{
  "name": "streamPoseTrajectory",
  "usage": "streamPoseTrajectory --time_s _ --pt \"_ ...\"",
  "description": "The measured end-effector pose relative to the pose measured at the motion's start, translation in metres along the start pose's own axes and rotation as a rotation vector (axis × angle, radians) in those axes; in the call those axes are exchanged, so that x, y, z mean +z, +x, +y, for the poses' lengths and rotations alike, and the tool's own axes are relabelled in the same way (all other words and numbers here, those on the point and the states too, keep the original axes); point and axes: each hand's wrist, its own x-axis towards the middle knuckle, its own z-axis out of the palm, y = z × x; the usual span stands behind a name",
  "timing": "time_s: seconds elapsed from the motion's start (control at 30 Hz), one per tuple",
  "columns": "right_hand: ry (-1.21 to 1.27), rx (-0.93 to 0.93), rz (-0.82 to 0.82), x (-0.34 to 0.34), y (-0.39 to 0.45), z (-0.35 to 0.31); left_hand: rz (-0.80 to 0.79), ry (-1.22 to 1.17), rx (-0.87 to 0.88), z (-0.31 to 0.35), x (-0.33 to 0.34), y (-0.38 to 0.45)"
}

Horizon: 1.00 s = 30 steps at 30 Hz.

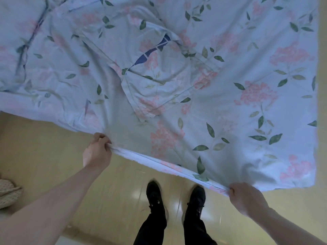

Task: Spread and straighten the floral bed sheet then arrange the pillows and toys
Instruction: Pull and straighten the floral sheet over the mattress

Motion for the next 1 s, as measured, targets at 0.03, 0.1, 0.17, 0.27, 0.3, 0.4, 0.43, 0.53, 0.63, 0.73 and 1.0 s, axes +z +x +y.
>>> streamPoseTrajectory --time_s 0.03,0.1,0.17,0.27,0.3,0.4,0.43,0.53,0.63,0.73,1.0 --pt "-0.039 -0.001 -0.02 -0.002 0.001 -0.013 0.02 -0.055 0.007 -0.003 -0.002 -0.002" --pt "-0.073 -0.044 -0.036 -0.008 0.006 -0.05 0.054 -0.144 0.028 -0.005 -0.012 -0.004" --pt "0.007 -0.147 -0.021 -0.018 0.008 -0.094 0.056 -0.205 0.079 0.007 -0.015 -0.012" --pt "0.218 -0.39 0.076 -0.051 0.01 -0.202 0.075 -0.307 0.148 0.018 -0.024 -0.02" --pt "0.275 -0.457 0.107 -0.064 0.011 -0.241 0.089 -0.366 0.162 0.022 -0.029 -0.019" --pt "0.376 -0.527 0.172 -0.097 0.01 -0.333 0.099 -0.515 0.182 0.03 -0.049 -0.013" --pt "0.392 -0.522 0.199 -0.106 0.01 -0.349 0.084 -0.534 0.19 0.03 -0.055 -0.012" --pt "0.403 -0.483 0.236 -0.127 0.008 -0.365 -0.059 -0.604 0.146 0.019 -0.073 -0.001" --pt "0.402 -0.51 0.21 -0.139 0.002 -0.357 -0.223 -0.861 -0.199 -0.001 -0.09 0.014" --pt "0.42 -0.503 0.144 -0.152 0.003 -0.343 -0.272 -1.402 -0.599 -0.002 -0.1 0.048" --pt "0.535 -0.563 0.108 -0.193 0.014 -0.331 -0.642 -1.741 -0.929 0.061 -0.091 0.123"
